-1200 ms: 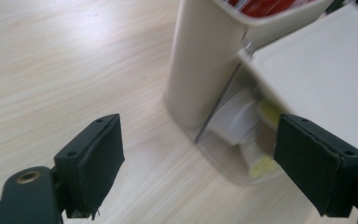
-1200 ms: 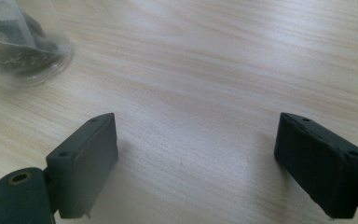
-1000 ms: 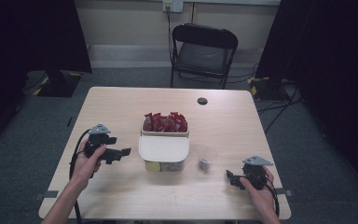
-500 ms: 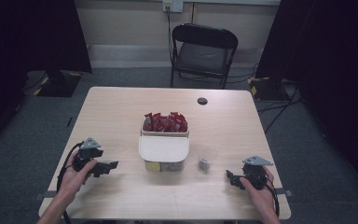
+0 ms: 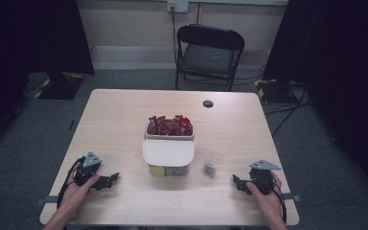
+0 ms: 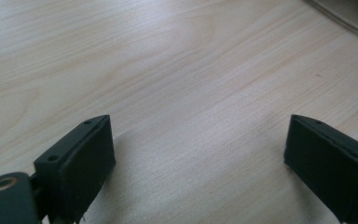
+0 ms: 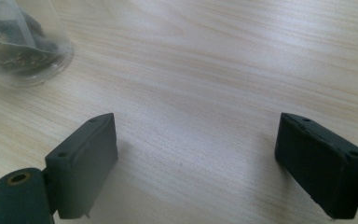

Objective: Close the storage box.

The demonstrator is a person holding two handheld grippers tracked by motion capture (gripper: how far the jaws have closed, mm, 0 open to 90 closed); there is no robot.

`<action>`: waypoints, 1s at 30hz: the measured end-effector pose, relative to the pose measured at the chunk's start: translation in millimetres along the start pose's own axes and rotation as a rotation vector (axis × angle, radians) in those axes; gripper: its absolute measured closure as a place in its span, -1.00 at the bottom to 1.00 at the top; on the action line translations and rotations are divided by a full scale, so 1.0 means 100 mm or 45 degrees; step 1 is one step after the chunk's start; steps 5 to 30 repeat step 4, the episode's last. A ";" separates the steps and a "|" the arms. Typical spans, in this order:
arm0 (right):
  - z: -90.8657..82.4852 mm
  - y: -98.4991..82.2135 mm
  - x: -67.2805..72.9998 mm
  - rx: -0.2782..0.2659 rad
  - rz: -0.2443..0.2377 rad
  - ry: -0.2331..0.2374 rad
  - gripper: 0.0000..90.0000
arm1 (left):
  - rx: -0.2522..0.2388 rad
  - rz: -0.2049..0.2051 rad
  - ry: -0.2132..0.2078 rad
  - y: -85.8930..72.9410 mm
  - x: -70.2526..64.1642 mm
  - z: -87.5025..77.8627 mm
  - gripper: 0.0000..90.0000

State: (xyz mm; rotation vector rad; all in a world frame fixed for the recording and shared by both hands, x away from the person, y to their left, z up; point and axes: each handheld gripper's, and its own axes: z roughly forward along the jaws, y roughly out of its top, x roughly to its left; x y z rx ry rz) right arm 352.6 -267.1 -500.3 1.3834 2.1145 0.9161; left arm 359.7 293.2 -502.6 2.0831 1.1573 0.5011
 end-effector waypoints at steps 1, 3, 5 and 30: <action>0.00 0.00 0.00 0.000 0.000 0.000 -0.73 | 0.001 -0.001 0.001 0.00 0.00 0.00 -0.85; 0.00 0.00 0.00 0.000 0.000 -0.001 -0.73 | 0.002 -0.001 -0.001 0.00 0.00 0.00 -0.85; 0.00 0.00 0.00 0.000 -0.002 -0.002 -0.73 | 0.000 -0.001 -0.003 0.00 0.00 0.00 -0.85; 0.00 0.00 0.00 0.000 -0.002 -0.002 -0.73 | 0.000 -0.001 -0.003 0.00 0.00 0.00 -0.85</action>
